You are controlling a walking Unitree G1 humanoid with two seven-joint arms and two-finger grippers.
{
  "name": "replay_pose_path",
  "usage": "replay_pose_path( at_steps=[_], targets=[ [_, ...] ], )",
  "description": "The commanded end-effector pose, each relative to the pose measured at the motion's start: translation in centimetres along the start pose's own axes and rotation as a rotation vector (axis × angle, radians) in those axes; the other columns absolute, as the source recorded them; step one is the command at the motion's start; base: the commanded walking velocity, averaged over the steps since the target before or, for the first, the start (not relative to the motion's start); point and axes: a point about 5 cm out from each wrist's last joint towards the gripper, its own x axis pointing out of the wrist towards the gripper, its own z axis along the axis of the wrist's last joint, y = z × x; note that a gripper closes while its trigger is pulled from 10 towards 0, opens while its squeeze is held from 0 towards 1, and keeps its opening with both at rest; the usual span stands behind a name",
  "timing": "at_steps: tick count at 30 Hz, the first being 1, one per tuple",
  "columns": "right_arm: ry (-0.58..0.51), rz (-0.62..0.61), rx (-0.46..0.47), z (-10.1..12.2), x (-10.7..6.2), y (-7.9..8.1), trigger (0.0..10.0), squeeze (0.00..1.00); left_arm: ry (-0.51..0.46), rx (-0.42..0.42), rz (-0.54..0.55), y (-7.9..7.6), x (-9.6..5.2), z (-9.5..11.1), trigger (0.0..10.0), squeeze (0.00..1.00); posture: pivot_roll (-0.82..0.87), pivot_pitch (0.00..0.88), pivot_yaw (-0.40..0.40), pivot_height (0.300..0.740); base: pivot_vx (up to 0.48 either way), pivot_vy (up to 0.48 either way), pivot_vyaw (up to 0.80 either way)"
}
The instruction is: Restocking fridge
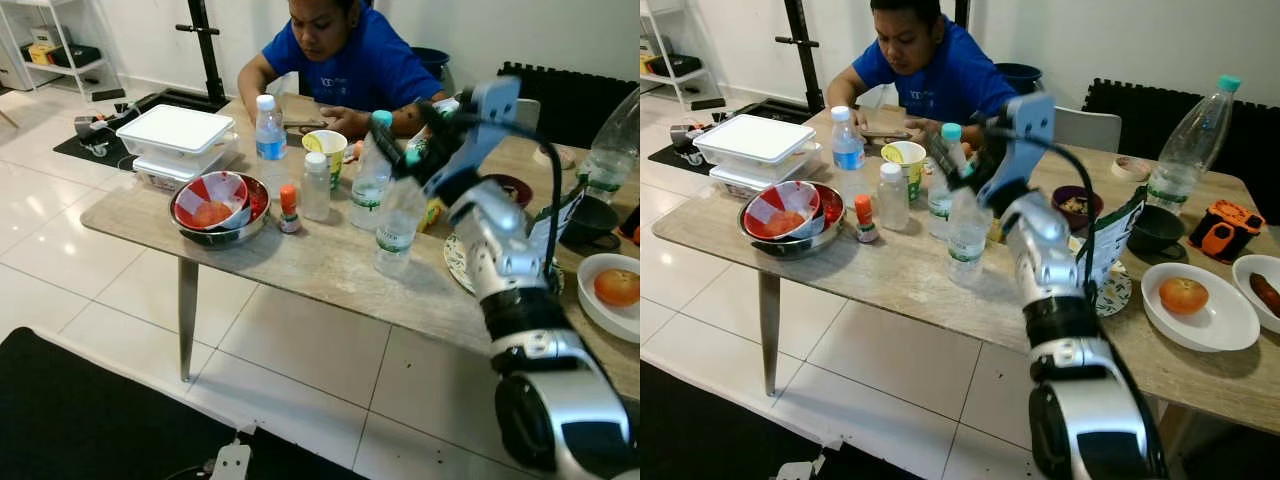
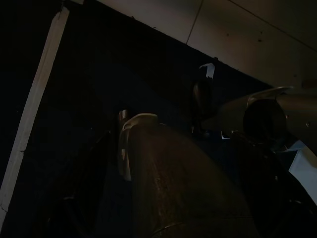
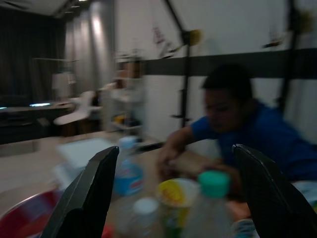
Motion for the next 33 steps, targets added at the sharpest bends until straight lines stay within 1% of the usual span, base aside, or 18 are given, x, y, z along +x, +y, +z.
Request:
replay_pose_path(
  at_steps=[1, 2, 3, 6, 7, 8, 9, 11, 12, 13, 15, 17, 23, 24, 28, 31, 33],
  targets=[
    [0.028, -0.018, 0.003, -0.8, -0.3, -0.1, 10.0, 0.0, 0.048, -0.009, 0.002, -0.1, -0.3, -1.4, 10.0, 0.0, -0.03, 0.095, -0.067, 0.74, 0.0, 0.0, 0.0],
    [0.054, -0.074, -0.033, -0.7, -0.1, -0.9, 10.0, 0.0, 0.051, -0.011, 0.003, 0.0, -0.3, -1.5, 10.0, 0.0, -0.03, 0.095, -0.067, 0.74, 0.0, 0.0, 0.0],
    [0.069, -0.081, -0.051, -0.7, -0.2, -1.0, 10.0, 0.0, 0.052, -0.01, 0.004, 0.0, -0.3, -1.6, 10.0, 0.0, -0.03, 0.095, -0.067, 0.74, 0.0, 0.0, 0.0],
    [0.08, -0.082, -0.064, -0.8, -0.2, -1.1, 10.0, 0.0, 0.053, -0.009, 0.004, 0.0, -0.3, -1.6, 10.0, 0.0, -0.03, 0.095, -0.067, 0.74, 0.0, 0.0, 0.0],
    [0.103, -0.077, -0.053, -1.0, -0.5, -1.3, 10.0, 0.0, 0.054, -0.008, 0.005, 0.0, -0.3, -1.6, 10.0, 0.0, -0.03, 0.092, -0.066, 0.74, 0.0, 0.0, 0.0],
    [0.103, -0.077, -0.053, -1.0, -0.5, -1.3, 10.0, 0.0, 0.054, -0.008, 0.005, 0.0, -0.3, -1.6, 10.0, 0.0, -0.03, 0.092, -0.066, 0.74, 0.0, 0.0, 0.0],
    [0.129, -0.067, -0.026, -1.3, -0.7, -1.3, 10.0, 0.0, 0.053, -0.007, 0.005, 0.1, -0.3, -1.6, 10.0, 0.0, -0.03, 0.092, -0.066, 0.74, 0.0, 0.0, 0.0],
    [0.146, -0.063, -0.026, -1.5, -0.8, -1.4, 10.0, 0.0, 0.052, -0.007, 0.006, 0.1, -0.3, -1.5, 10.0, 0.0, -0.03, 0.089, -0.066, 0.74, 0.0, 0.0, 0.0],
    [0.185, -0.082, -0.034, -1.9, -1.1, -1.8, 10.0, 0.0, 0.05, -0.005, 0.007, 0.2, -0.3, -1.4, 10.0, 0.0, -0.03, 0.089, -0.066, 0.74, 0.0, 0.0, 0.0],
    [0.185, -0.082, -0.034, -1.9, -1.1, -1.8, 10.0, 0.0, 0.05, -0.005, 0.007, 0.2, -0.3, -1.4, 10.0, 0.0, -0.03, 0.089, -0.066, 0.74, 0.0, 0.0, 0.0],
    [0.241, -0.15, -0.065, -2.4, -1.4, -2.9, 10.0, 0.0, 0.047, -0.002, 0.006, 0.2, -0.3, -1.3, 10.0, 0.0, -0.04, 0.082, -0.063, 0.74, 0.0, 0.0, 0.0],
    [0.266, -0.189, -0.06, -2.8, -1.8, -3.5, 10.0, 0.0, 0.046, 0.002, 0.003, 0.1, -0.2, -1.1, 10.0, 0.0, -0.04, 0.081, -0.061, 0.74, 0.0, 0.0, 0.0],
    [0.28, -0.203, -0.049, -3.1, -2.0, -3.7, 10.0, 0.0, 0.042, 0.002, 0.0, 0.0, -0.2, -1.0, 10.0, 0.0, -0.04, 0.079, -0.062, 0.74, 0.0, 0.0, 0.0],
    [0.301, -0.183, -0.04, -3.5, -2.1, -3.4, 10.0, 0.0, 0.041, 0.001, 0.0, 0.0, -0.2, -1.0, 10.0, 0.0, -0.04, 0.079, -0.062, 0.74, 0.0, 0.0, 0.0],
    [0.322, -0.166, -0.025, -3.7, -2.2, -3.2, 10.0, 0.0, 0.042, 0.0, 0.0, 0.0, -0.2, -1.0, 10.0, 0.0, -0.04, 0.079, -0.062, 0.74, 0.0, 0.0, 0.0],
    [0.343, -0.143, 0.033, -4.2, -2.3, -2.8, 10.0, 0.0, 0.047, 0.0, 0.002, 0.0, -0.2, -1.2, 10.0, 0.0, -0.04, 0.079, -0.063, 0.74, 0.0, 0.0, 0.0],
    [0.359, -0.137, 0.038, -4.4, -2.3, -2.7, 10.0, 0.0, 0.047, -0.002, 0.003, 0.0, -0.2, -1.2, 10.0, 0.0, -0.04, 0.078, -0.064, 0.74, 0.0, 0.0, 0.0]
  ],
)
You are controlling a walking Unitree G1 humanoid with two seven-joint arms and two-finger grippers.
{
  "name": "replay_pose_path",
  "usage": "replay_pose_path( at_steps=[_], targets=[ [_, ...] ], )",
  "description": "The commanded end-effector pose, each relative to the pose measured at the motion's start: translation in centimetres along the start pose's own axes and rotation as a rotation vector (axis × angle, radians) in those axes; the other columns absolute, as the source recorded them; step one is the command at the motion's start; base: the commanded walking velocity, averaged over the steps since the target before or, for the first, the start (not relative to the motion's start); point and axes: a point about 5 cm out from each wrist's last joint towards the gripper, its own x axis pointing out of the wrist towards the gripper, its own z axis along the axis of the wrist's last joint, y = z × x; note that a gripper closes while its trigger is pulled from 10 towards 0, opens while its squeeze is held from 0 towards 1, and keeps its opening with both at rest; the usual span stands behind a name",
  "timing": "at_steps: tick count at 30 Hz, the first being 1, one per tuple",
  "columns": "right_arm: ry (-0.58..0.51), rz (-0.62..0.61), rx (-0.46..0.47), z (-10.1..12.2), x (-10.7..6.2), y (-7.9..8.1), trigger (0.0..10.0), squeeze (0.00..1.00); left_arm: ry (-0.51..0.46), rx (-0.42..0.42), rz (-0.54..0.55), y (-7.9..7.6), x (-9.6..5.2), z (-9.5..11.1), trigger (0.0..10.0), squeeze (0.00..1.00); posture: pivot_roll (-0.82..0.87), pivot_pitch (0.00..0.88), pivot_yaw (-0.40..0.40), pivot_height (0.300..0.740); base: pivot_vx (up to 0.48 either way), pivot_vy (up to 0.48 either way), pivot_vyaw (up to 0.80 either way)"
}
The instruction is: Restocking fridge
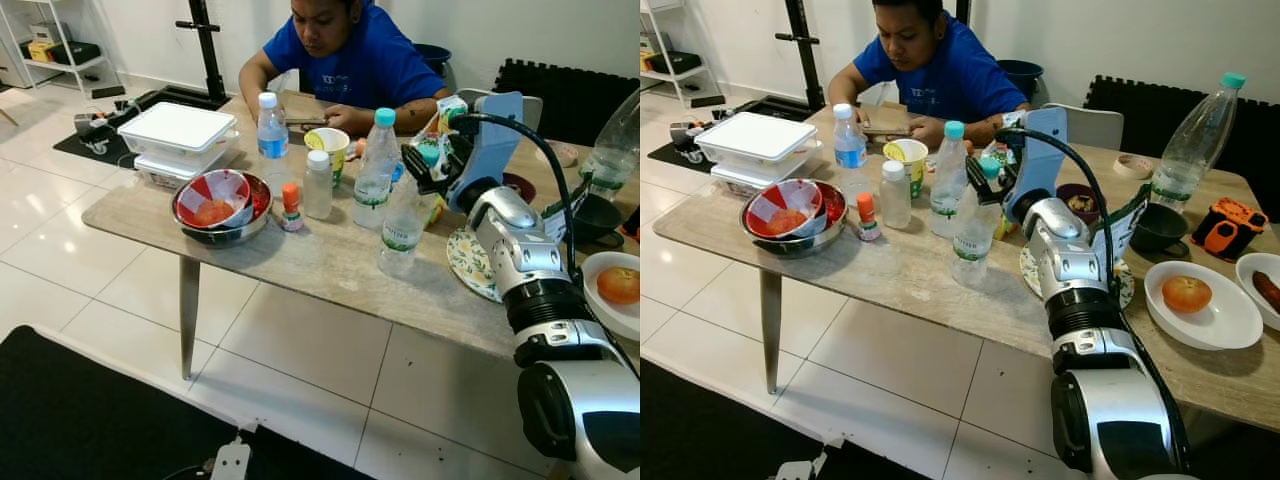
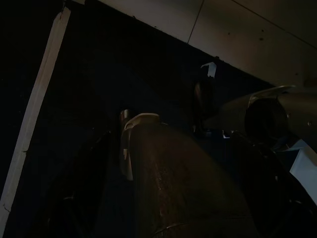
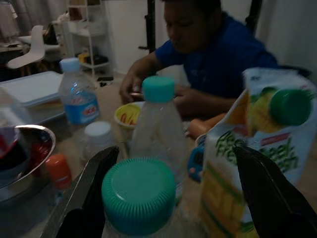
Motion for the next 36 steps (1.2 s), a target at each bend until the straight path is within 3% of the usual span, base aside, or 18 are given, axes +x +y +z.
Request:
replay_pose_path(
  at_steps=[1, 8, 9, 22, 29, 30, 32, 33, 34, 35, 36],
  targets=[
    [0.033, 0.007, 0.014, -0.8, -0.2, 0.1, 10.0, 0.0, 0.049, -0.007, 0.0, -0.2, -0.2, -1.3, 10.0, 0.0, -0.04, 0.079, -0.065, 0.74, 0.0, 0.0, 0.0],
    [0.041, 0.004, 0.014, -0.8, -0.1, 0.1, 10.0, 0.0, 0.047, -0.007, 0.0, -0.2, -0.1, -1.2, 10.0, 0.0, -0.04, 0.077, -0.065, 0.74, 0.0, 0.0, 0.0],
    [0.039, 0.004, 0.017, -0.8, -0.2, 0.1, 0.0, 0.0, 0.046, -0.008, -0.001, -0.3, -0.1, -1.2, 10.0, 0.0, -0.04, 0.076, -0.065, 0.74, 0.0, 0.0, 0.0],
    [0.038, 0.025, 0.029, -0.5, -0.4, 0.1, 0.0, 0.0, 0.048, -0.004, 0.0, -0.2, -0.1, -1.1, 10.0, 0.0, -0.05, 0.074, -0.062, 0.74, 0.0, 0.0, 0.0],
    [-0.034, 0.116, 0.071, 0.4, -0.4, 1.1, 0.0, 0.0, 0.046, -0.003, 0.002, -0.2, -0.1, -1.0, 10.0, 0.0, -0.04, 0.069, -0.061, 0.74, 0.0, 0.0, 0.0],
    [-0.066, 0.199, 0.104, 0.9, -0.5, 1.9, 0.0, 0.0, 0.046, -0.004, 0.001, -0.2, -0.1, -1.0, 10.0, 0.0, -0.04, 0.068, -0.06, 0.74, 0.0, 0.0, 0.0],
    [-0.066, 0.199, 0.104, 0.9, -0.5, 1.9, 0.0, 0.0, 0.046, -0.004, 0.001, -0.2, -0.1, -1.0, 10.0, 0.0, -0.04, 0.068, -0.06, 0.74, 0.0, 0.0, 0.0],
    [-0.106, 0.315, 0.15, 1.4, -1.0, 2.9, 0.0, 0.0, 0.045, -0.006, 0.001, -0.2, -0.1, -1.0, 10.0, 0.0, -0.04, 0.068, -0.06, 0.74, 0.0, 0.0, 0.0],
    [-0.106, 0.315, 0.15, 1.4, -1.0, 2.9, 0.0, 0.0, 0.045, -0.006, 0.001, -0.2, -0.1, -1.0, 10.0, 0.0, -0.04, 0.068, -0.06, 0.74, 0.0, 0.0, 0.0],
    [-0.16, 0.489, 0.193, 2.1, -2.2, 4.3, 0.0, 0.0, 0.042, -0.011, 0.0, -0.2, -0.1, -1.0, 10.0, 0.0, -0.04, 0.068, -0.062, 0.74, 0.0, 0.0, 0.0],
    [-0.16, 0.489, 0.193, 2.1, -2.2, 4.3, 0.0, 0.0, 0.042, -0.011, 0.0, -0.2, -0.1, -1.0, 10.0, 0.0, -0.04, 0.068, -0.062, 0.74, 0.0, 0.0, 0.0]
  ],
)
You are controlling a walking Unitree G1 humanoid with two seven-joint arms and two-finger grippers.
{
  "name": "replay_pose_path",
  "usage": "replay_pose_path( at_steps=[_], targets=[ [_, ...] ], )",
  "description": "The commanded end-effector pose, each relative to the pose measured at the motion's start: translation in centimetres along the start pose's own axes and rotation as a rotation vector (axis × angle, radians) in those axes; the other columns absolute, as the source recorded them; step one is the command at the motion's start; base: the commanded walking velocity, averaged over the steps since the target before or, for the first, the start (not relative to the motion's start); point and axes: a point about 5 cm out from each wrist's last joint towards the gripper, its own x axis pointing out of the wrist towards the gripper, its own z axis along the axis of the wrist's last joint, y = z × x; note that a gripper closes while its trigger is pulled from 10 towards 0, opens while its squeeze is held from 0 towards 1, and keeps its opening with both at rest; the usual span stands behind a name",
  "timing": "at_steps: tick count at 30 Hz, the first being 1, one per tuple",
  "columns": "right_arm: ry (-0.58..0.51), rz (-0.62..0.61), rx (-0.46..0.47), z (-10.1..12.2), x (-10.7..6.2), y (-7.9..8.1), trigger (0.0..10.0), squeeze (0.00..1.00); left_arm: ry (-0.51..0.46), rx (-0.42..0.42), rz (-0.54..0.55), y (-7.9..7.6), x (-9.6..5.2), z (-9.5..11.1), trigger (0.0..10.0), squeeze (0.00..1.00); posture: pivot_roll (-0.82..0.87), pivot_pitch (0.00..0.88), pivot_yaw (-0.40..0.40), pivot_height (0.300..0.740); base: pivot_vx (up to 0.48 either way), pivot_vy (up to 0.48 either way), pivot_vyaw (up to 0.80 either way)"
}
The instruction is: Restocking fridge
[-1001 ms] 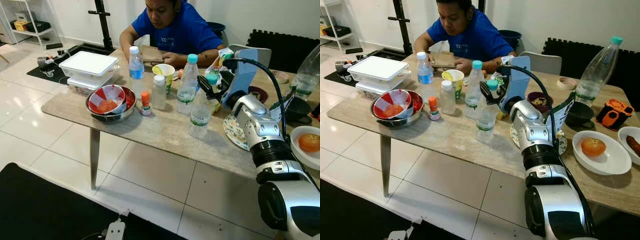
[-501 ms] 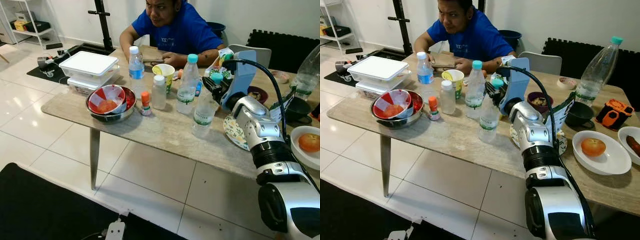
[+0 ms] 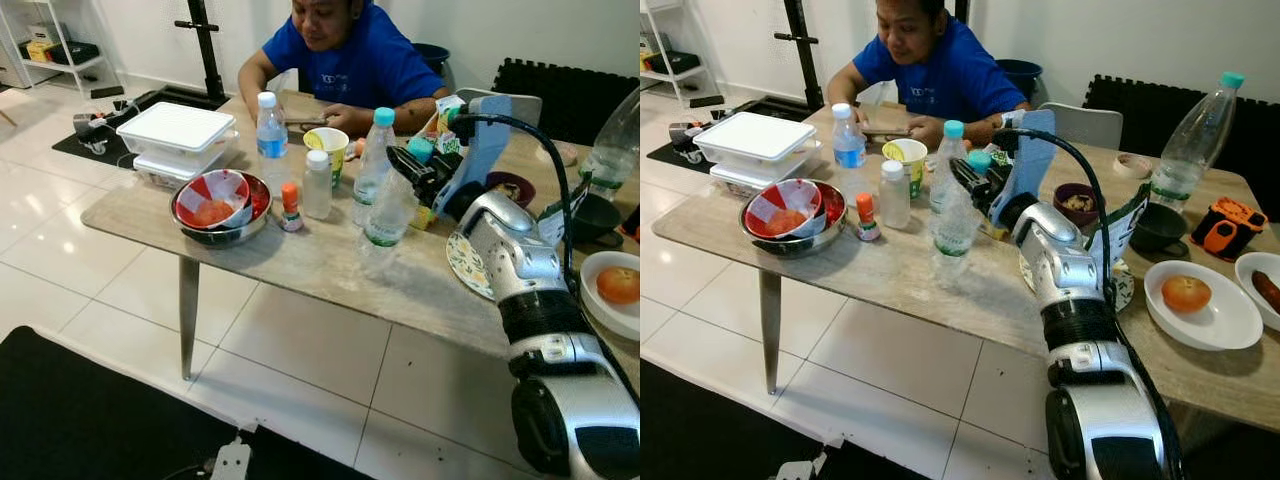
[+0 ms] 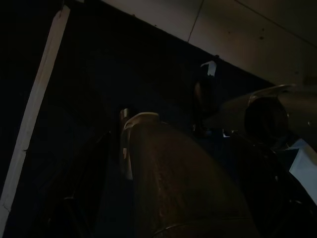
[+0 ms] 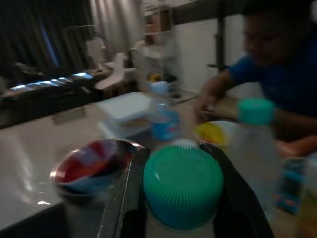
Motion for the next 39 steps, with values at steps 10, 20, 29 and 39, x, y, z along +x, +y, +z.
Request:
replay_pose_path(
  at_steps=[10, 20, 29, 39],
  targets=[
    [-0.006, 0.665, 0.135, 0.0, -4.4, 7.3, 0.0, 0.0, 0.046, -0.019, 0.002, -0.3, -0.1, -1.2, 10.0, 0.0, -0.04, 0.071, -0.06, 0.74, 0.0, 0.0, 0.0],
    [0.33, 0.775, 0.111, -5.4, -7.7, 8.8, 0.0, 0.0, 0.052, -0.021, 0.013, -0.2, -0.1, -1.2, 10.0, 0.0, -0.04, 0.071, -0.06, 0.74, 0.0, 0.0, 0.0],
    [0.711, 0.394, -0.009, -14.5, -12.7, 4.9, 10.0, 0.0, 0.062, -0.012, 0.023, -0.1, -0.1, -1.2, 10.0, 0.0, -0.04, 0.062, -0.064, 0.74, 0.0, 0.0, 0.0],
    [0.928, 0.201, -0.094, -19.5, -17.3, 3.6, 10.0, 0.0, 0.067, -0.009, 0.036, 0.2, -0.2, -1.2, 10.0, 0.0, -0.05, 0.061, -0.062, 0.74, 0.0, 0.0, 0.0]
  ],
)
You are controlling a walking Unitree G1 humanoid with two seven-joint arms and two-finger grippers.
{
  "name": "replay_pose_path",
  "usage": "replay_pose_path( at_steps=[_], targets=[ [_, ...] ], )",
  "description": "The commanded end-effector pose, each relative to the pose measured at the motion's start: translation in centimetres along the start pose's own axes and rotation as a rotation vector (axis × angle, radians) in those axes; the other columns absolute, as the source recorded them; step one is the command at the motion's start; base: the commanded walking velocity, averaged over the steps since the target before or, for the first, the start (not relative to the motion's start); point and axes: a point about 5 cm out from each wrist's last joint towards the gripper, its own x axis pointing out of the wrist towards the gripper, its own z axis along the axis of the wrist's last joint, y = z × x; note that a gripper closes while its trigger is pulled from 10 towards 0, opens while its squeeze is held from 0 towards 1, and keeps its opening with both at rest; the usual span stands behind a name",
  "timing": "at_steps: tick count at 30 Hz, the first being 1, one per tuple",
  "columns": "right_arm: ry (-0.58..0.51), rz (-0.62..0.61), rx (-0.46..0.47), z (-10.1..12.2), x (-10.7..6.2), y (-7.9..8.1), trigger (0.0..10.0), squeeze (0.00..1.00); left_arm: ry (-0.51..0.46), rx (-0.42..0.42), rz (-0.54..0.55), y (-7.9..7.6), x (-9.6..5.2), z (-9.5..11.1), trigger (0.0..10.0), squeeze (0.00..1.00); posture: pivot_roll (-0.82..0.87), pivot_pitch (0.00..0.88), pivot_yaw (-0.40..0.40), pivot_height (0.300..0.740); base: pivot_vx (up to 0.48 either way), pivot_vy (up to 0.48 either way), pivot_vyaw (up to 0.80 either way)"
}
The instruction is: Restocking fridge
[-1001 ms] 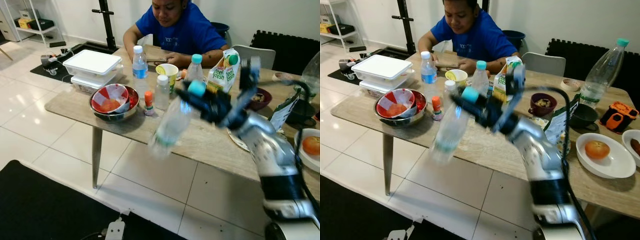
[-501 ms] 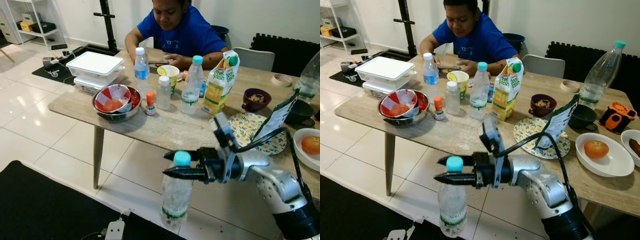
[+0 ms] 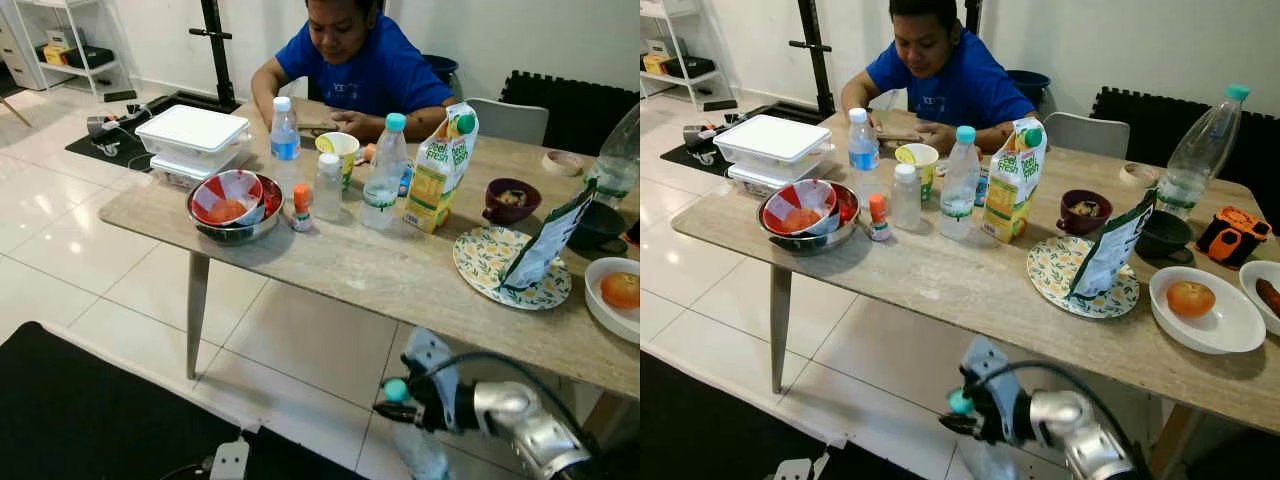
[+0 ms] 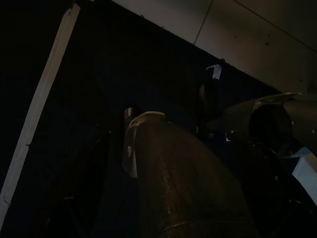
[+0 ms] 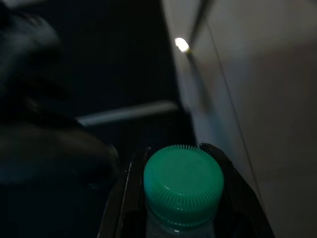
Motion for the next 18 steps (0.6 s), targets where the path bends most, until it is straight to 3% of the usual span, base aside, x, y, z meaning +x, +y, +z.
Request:
replay_pose_path(
  at_steps=[1, 3, 6, 7, 9, 11, 15, 18],
  targets=[
    [0.043, -0.065, -0.019, -1.1, 0.1, -0.2, 10.0, 0.0, 0.055, -0.003, 0.006, 0.0, -0.2, -1.4, 10.0, 0.0, -0.04, 0.061, -0.062, 0.74, 0.0, 0.0, 0.0],
    [0.065, -0.2, 0.042, -3.0, 0.1, -0.8, 10.0, 0.0, 0.057, -0.004, 0.007, 0.0, -0.2, -1.4, 10.0, 0.0, -0.05, 0.064, -0.062, 0.74, 0.0, 0.0, 0.0],
    [0.094, -0.417, 0.219, -6.0, -0.8, -1.5, 10.0, 0.0, 0.057, -0.005, 0.008, -0.1, -0.2, -1.4, 10.0, 0.0, -0.05, 0.064, -0.061, 0.74, 0.0, 0.0, 0.0],
    [0.094, -0.417, 0.219, -6.0, -0.8, -1.5, 10.0, 0.0, 0.057, -0.005, 0.008, -0.1, -0.2, -1.4, 10.0, 0.0, -0.05, 0.064, -0.061, 0.74, 0.0, 0.0, 0.0],
    [0.17, -0.513, 0.283, -8.4, -1.6, -1.0, 10.0, 0.0, 0.056, -0.006, 0.008, -0.1, -0.2, -1.4, 10.0, 0.0, -0.05, 0.065, -0.061, 0.74, 0.0, 0.0, 0.0],
    [0.17, -0.513, 0.283, -8.4, -1.6, -1.0, 10.0, 0.0, 0.056, -0.006, 0.008, -0.1, -0.2, -1.4, 10.0, 0.0, -0.05, 0.065, -0.061, 0.74, 0.0, 0.0, 0.0],
    [0.329, -0.676, 0.427, -13.2, -3.5, 1.1, 10.0, 0.0, 0.058, -0.005, 0.012, -0.1, -0.2, -1.5, 10.0, 0.0, -0.04, 0.064, -0.058, 0.74, 0.0, 0.0, 0.0],
    [0.369, -0.717, 0.454, -14.3, -4.0, 1.8, 10.0, 0.0, 0.062, -0.003, 0.014, -0.1, -0.2, -1.6, 10.0, 0.0, -0.04, 0.063, -0.058, 0.74, 0.0, 0.0, 0.0]
  ],
)
